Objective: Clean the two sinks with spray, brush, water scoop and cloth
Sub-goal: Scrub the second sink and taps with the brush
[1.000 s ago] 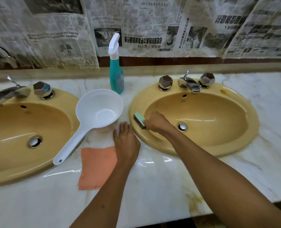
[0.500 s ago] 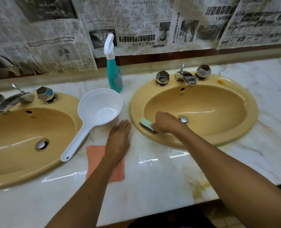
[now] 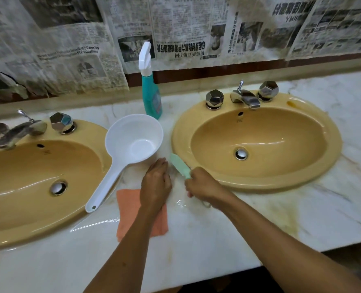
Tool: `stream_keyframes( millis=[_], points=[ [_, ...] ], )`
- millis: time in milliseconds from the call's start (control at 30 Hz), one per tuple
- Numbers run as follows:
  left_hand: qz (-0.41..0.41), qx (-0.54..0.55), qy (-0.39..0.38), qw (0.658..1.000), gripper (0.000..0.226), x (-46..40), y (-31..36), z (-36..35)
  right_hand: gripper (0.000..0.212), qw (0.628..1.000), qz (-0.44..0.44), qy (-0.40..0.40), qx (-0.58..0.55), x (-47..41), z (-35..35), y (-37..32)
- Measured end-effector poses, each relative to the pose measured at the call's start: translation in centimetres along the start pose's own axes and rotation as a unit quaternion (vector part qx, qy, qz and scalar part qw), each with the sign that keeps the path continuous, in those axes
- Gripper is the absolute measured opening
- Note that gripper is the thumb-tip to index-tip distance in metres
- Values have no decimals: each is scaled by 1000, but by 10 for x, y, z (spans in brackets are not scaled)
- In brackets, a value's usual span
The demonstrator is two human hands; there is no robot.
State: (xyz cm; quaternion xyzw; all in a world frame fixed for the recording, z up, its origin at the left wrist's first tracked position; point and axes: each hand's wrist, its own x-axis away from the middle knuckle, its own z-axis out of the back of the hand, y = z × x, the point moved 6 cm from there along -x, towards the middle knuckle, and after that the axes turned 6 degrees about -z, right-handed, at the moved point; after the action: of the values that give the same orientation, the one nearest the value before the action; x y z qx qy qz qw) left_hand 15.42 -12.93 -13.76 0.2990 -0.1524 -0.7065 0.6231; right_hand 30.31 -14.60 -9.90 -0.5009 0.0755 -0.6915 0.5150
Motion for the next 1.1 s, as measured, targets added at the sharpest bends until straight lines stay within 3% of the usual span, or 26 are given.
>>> stream_keyframes(
  millis=[200, 300, 367, 567, 733, 967, 1100],
  points=[
    [27, 23, 6, 999, 51, 1, -3, 2, 41, 987, 31, 78, 140, 18, -12, 19],
    [32, 26, -10, 999, 61, 1, -3, 3, 18, 979, 56, 139, 137, 3, -10, -12],
    [29, 15, -17, 999, 66, 1, -3, 3, 29, 976, 46, 157, 142, -7, -14, -19],
    [16, -13, -26, 999, 64, 0, -7, -3, 39, 980, -20, 156, 126, 18, -10, 36],
    [-8, -9, -34, 999, 67, 0, -3, -1, 21, 990, 3, 133, 44, -19, -19, -19],
    [-34, -24, -29, 999, 60, -1, -7, -6, 38, 988, -59, 138, 47, 25, -10, 51],
    [-14, -15, -34, 999, 65, 2, -5, -4, 33, 989, -35, 144, 18, 0, -18, 19]
  ],
)
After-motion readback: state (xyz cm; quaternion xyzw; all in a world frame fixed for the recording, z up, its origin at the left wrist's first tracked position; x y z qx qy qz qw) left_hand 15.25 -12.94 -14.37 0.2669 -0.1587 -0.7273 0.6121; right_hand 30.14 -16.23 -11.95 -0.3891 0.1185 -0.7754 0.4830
